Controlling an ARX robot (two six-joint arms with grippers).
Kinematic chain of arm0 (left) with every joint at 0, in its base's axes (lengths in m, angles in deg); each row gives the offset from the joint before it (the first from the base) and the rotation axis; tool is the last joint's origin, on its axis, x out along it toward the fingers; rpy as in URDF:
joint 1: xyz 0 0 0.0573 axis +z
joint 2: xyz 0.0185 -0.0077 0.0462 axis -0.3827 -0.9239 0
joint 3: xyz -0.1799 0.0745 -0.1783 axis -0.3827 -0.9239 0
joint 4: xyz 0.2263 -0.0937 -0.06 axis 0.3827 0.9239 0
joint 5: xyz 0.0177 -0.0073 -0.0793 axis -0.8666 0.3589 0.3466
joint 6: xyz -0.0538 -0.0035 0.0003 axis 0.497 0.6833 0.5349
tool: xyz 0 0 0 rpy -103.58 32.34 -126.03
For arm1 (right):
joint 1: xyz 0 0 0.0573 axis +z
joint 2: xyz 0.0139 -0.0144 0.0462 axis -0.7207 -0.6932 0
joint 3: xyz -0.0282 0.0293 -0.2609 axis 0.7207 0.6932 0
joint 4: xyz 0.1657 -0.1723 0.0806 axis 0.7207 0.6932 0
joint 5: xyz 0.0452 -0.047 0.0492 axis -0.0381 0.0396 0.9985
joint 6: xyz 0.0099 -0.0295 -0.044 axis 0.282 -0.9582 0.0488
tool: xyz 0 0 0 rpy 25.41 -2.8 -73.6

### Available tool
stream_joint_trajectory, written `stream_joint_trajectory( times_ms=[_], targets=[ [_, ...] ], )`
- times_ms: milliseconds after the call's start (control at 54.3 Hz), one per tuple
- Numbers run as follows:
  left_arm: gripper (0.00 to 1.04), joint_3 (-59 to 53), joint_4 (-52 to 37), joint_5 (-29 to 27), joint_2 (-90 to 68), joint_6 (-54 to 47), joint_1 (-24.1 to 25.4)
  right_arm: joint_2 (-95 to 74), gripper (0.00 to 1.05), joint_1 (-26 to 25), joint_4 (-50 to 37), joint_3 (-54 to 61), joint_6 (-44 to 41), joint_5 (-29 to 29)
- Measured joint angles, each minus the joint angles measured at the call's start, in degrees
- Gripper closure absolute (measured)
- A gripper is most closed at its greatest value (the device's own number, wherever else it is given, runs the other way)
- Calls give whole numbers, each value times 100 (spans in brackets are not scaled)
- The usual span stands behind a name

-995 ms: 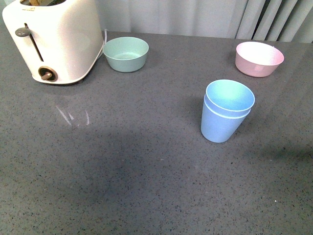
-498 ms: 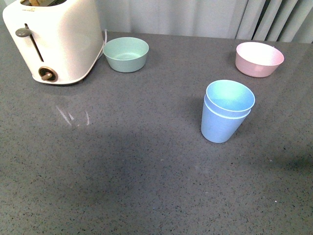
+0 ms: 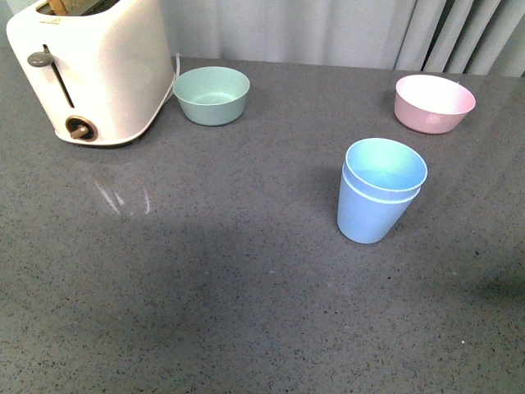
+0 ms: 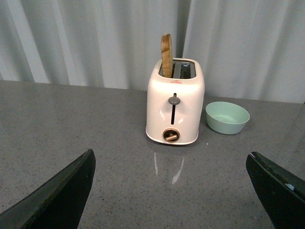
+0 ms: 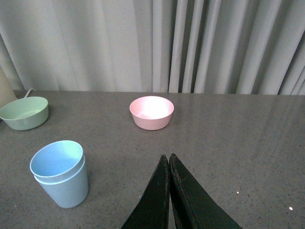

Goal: Stack blue cups with both arms

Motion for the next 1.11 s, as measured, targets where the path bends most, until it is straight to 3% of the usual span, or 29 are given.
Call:
stream_joint_trajectory(
  times_ms=[147, 221, 590, 1106],
  targets=[
    [9, 0, 0, 0, 0, 0, 0, 302, 103, 0, 310, -2, 2, 0],
    [9, 0, 0, 0, 0, 0, 0, 1036, 103, -2, 1191, -2, 2, -4],
    [9, 0, 0, 0, 0, 0, 0, 1220, 103, -2, 1252, -2, 2, -2],
    [9, 0, 0, 0, 0, 0, 0, 1220, 24, -2, 1252, -2, 2, -2]
  ],
)
